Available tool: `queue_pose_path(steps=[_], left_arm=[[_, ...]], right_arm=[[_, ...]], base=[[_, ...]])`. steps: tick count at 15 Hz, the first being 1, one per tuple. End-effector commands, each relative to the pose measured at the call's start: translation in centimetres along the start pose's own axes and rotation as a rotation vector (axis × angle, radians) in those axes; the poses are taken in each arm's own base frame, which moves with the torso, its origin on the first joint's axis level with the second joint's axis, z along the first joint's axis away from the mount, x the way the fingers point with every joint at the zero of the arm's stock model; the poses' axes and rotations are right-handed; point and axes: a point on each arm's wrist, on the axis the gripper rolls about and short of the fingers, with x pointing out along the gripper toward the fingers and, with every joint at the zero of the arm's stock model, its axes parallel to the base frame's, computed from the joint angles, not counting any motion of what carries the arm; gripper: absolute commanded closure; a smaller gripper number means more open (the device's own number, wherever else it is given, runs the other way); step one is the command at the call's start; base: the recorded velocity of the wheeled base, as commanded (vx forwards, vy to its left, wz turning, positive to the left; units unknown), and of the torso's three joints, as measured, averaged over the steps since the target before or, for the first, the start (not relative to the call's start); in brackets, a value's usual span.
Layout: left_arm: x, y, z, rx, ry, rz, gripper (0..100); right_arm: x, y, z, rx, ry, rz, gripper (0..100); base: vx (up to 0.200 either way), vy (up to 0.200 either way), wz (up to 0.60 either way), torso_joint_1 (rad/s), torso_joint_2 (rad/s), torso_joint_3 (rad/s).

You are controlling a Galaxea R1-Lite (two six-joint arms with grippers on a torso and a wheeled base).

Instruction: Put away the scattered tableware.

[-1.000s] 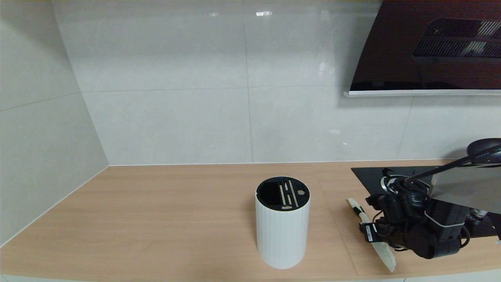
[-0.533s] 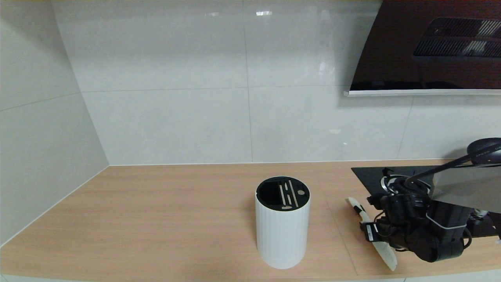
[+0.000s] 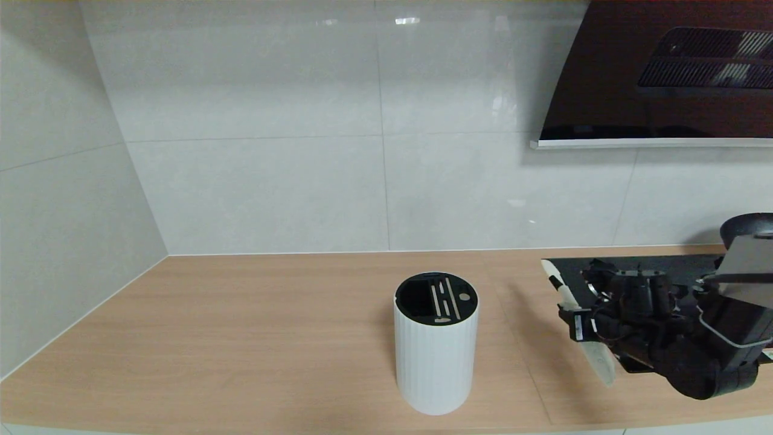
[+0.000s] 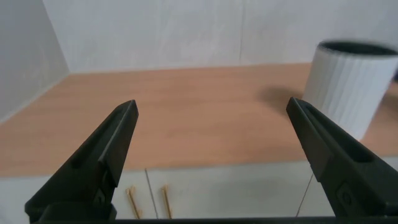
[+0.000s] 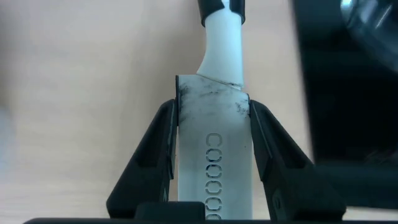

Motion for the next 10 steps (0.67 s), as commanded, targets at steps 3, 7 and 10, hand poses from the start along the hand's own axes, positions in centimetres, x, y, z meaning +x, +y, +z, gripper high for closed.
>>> queue_pose_path(steps=[3,7,10], left_arm=[[4.3,-0.1,10.0,-0.034,0.199,-0.246,0],[14.0,-0.4,15.6,-0.074,0.229,-0.396,0],[20.9,-4.4,15.0,-0.383,0.274,-0.588,0]], right_arm=[[-5.1,0.9,9.1,0.005,-0.219,0.034,100],[-7.5,4.7,13.5,-0.024,-0.310,0.133,100],[-11.7,8.8,13.5,-0.012,-0.318,0.259,100]], base=[[0.000,0.000,0.00,0.000,0.00,0.000],[0.000,0.000,0.00,0.000,0.00,0.000],[0.000,0.000,0.00,0.000,0.00,0.000]])
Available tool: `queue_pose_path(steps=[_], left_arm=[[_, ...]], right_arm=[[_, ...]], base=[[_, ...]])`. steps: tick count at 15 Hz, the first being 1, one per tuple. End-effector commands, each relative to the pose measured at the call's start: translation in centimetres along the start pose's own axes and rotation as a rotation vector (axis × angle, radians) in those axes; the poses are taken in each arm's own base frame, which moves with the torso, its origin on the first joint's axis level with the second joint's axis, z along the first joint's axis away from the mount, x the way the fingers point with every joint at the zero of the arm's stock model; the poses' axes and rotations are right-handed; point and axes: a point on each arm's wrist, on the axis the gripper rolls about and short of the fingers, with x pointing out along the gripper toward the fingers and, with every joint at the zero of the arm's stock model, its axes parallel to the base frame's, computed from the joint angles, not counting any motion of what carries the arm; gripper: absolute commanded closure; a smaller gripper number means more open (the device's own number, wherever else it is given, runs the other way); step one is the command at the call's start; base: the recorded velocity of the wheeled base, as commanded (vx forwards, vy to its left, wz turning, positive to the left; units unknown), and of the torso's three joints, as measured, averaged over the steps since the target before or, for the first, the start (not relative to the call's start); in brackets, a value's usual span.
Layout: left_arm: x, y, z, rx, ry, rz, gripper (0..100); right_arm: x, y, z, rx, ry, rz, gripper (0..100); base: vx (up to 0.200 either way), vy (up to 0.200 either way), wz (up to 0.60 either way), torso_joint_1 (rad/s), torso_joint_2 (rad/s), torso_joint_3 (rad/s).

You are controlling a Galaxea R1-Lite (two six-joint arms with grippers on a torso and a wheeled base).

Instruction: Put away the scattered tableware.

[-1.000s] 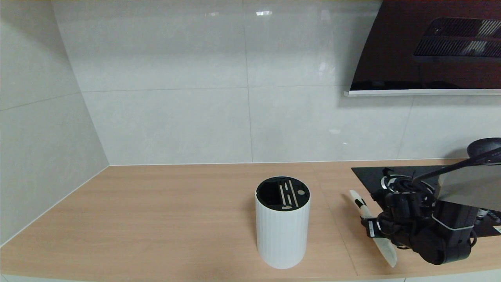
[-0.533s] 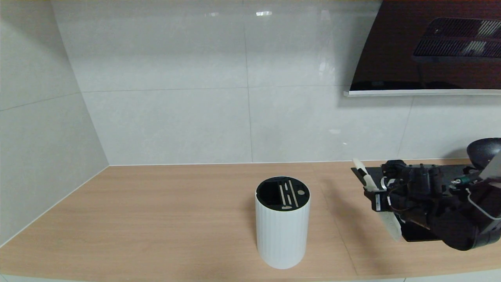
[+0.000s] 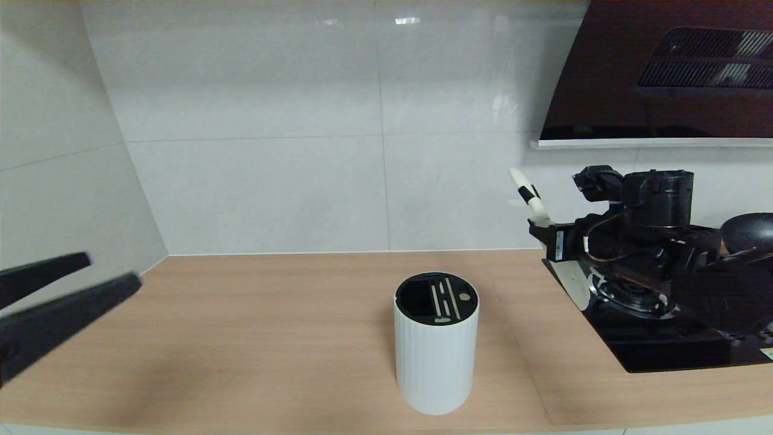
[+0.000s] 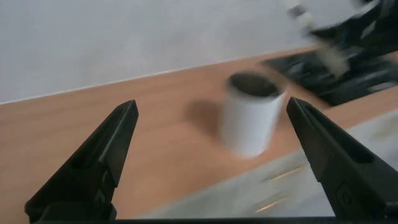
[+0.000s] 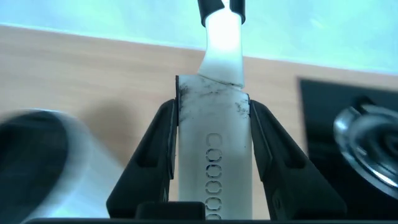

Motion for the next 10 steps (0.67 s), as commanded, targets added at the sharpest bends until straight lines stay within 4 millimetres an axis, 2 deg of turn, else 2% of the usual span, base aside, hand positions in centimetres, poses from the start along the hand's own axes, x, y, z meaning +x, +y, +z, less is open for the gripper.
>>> queue_pose_path(steps=[1,2,3,4,5,7,10], left_arm=[[10.2,0.2,-0.5,-0.273,0.099,-0.187,0],[11.4,0.2,-0.9,-0.311,0.087,-0.204,0],[12.7,0.1,-1.6,-0.356,0.069,-0.233,0],[12.9,0.1,-1.7,-0.365,0.067,-0.239,0],[13.7,-0.5,-3.1,-0.412,0.065,-0.290,0],[14.5,-1.3,-4.5,-0.424,0.054,-0.351,0],[15.1,-3.1,-5.5,-0.490,0.101,-0.422,0]], right_arm=[[-3.4,3.4,1.4,0.005,-0.049,0.084,100],[-4.2,4.3,1.5,-0.003,-0.043,0.105,100],[-5.8,5.4,1.6,-0.009,-0.030,0.148,100],[-6.0,5.6,1.6,-0.007,-0.028,0.156,100],[-7.6,6.9,1.9,0.028,-0.011,0.215,100],[-9.5,9.0,2.0,0.062,0.003,0.307,100],[-11.0,11.0,1.8,0.084,0.012,0.397,100]], base=[[0.000,0.000,0.00,0.000,0.00,0.000],[0.000,0.000,0.00,0.000,0.00,0.000],[0.000,0.000,0.00,0.000,0.00,0.000],[0.000,0.000,0.00,0.000,0.00,0.000],[0.000,0.000,0.00,0.000,0.00,0.000],[0.000,0.000,0.00,0.000,0.00,0.000],[0.000,0.000,0.00,0.000,0.00,0.000]])
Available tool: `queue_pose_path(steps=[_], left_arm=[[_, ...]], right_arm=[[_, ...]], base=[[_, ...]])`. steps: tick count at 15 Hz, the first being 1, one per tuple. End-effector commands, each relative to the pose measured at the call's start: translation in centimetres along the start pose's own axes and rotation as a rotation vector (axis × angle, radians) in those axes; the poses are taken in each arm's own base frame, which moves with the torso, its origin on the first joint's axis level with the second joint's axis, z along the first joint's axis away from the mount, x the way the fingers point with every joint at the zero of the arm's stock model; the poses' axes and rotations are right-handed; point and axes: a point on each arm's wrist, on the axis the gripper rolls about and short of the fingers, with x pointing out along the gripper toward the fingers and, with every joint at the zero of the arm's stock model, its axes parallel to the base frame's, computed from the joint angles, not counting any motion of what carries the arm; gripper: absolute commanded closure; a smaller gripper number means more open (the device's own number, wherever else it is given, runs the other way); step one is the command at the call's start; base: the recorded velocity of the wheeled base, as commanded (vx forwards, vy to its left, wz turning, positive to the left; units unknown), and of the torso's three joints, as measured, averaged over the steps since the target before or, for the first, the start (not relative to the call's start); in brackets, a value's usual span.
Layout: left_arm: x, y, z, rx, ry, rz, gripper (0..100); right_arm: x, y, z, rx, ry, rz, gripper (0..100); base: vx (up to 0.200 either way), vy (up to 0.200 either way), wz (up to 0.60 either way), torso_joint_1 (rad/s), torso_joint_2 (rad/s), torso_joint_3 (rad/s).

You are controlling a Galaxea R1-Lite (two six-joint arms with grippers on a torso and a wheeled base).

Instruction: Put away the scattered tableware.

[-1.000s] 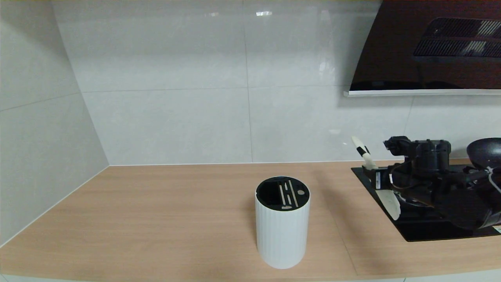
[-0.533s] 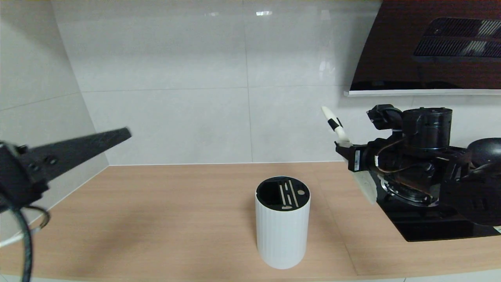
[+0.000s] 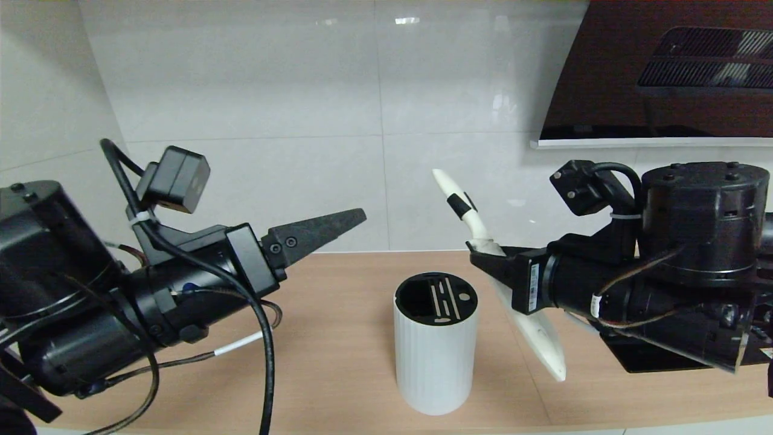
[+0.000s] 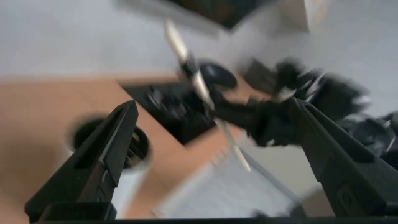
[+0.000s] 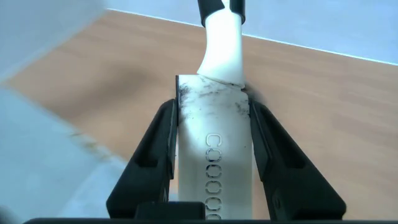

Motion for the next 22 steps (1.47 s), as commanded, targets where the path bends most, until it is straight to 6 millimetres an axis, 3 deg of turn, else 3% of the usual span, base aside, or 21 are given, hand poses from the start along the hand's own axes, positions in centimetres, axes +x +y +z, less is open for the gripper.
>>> queue_pose_path(steps=[1,4,8,22], left_arm=[[1.1,0.4,-1.3,-0.049,0.051,-0.004,0],[3.0,0.3,-2.7,-0.097,0.059,-0.075,0],[3.6,0.2,-3.3,-0.098,0.054,-0.079,0],[5.9,1.6,-4.3,-0.090,-0.029,0.024,0]], right_arm=[[-0.8,1.5,0.0,0.009,-0.005,0.059,100],[-0.2,3.3,-1.4,0.019,0.045,0.116,100],[0.5,4.9,-2.7,0.017,0.089,0.158,100],[0.4,5.8,-3.1,0.044,0.065,0.197,100]], base=[[0.000,0.000,0.00,0.000,0.00,0.000],[0.000,0.000,0.00,0.000,0.00,0.000],[0.000,0.000,0.00,0.000,0.00,0.000],[0.000,0.000,0.00,0.000,0.00,0.000]])
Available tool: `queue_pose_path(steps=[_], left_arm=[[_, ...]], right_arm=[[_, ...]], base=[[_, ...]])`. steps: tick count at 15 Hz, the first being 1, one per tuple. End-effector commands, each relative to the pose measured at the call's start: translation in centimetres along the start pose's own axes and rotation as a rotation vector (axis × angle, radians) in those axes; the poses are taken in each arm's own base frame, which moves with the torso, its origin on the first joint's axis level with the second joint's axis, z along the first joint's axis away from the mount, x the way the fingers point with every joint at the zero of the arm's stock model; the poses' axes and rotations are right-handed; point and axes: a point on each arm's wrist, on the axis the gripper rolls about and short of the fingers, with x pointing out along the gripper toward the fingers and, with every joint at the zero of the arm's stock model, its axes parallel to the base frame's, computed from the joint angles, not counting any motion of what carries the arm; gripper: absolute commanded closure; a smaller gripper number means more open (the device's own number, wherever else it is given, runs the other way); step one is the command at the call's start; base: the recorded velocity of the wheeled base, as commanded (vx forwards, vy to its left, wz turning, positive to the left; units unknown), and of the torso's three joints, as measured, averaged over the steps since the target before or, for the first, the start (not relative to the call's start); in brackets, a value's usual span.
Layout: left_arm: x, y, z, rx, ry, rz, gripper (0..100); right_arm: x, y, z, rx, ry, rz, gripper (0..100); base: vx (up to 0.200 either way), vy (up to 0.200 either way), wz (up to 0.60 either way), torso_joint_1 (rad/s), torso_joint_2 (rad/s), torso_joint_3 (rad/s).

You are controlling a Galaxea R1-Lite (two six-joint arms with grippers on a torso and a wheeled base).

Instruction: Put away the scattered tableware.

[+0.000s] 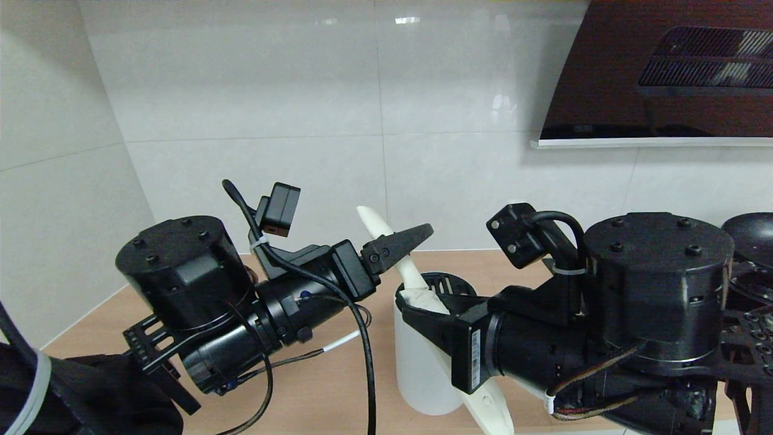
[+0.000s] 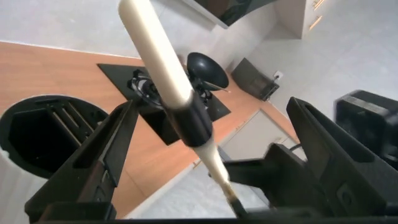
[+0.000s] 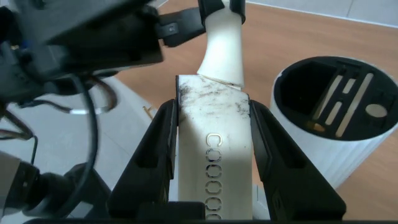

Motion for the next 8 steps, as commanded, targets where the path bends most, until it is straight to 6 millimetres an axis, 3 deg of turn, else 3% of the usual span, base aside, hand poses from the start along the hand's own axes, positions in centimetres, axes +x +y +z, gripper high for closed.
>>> queue_pose_path(steps=[1,5,6,8], left_arm=[[0.05,0.06,-0.05,-0.001,0.002,0.001,0],[0.05,0.07,-0.07,-0.001,0.003,0.002,0],[0.08,0.11,-0.10,-0.002,0.004,0.003,100],[0.05,0.00,-0.26,-0.001,0.011,0.000,100]], right_arm=[[-0.03,0.11,-0.21,-0.003,0.007,0.004,100],[-0.04,0.18,-0.28,-0.002,0.009,0.006,100],[-0.04,0.18,-0.28,-0.002,0.009,0.006,100],[-0.08,0.18,-0.24,-0.004,0.008,0.007,100]], base=[[0.000,0.000,0.00,0.000,0.00,0.000],[0.000,0.000,0.00,0.000,0.00,0.000],[0.000,0.000,0.00,0.000,0.00,0.000],[0.000,0.000,0.00,0.000,0.00,0.000]])
